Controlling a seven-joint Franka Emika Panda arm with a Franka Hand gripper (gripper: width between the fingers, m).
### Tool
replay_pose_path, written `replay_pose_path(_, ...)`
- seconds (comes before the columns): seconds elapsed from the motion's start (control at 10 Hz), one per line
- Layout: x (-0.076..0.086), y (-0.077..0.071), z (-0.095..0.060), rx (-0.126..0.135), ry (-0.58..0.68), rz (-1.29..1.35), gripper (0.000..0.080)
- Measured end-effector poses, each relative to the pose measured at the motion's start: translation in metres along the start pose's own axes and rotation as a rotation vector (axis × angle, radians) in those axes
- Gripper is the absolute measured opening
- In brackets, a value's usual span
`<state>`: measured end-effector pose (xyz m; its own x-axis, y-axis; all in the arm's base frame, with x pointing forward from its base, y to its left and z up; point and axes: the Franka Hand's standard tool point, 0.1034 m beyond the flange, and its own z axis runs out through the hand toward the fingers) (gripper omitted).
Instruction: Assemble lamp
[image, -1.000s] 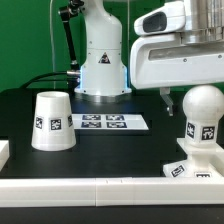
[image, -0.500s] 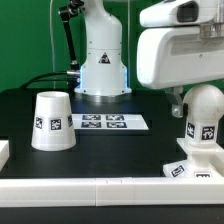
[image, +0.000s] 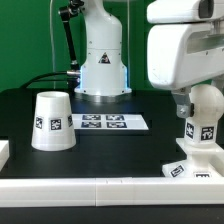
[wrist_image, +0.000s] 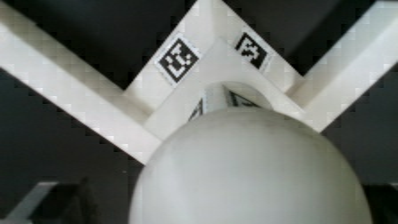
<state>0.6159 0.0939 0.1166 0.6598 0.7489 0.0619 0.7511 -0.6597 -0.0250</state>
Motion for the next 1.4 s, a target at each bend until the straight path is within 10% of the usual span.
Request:
replay_pose_path(0.7, -0.0039, -0.0016, 0.0054, -0.026, -0.061, -0.692, 0.0699)
replay_pose_path(1.4, -0.0020, -0.0077, 0.0094, -0.021, -0.073, -0.743, 0.0576)
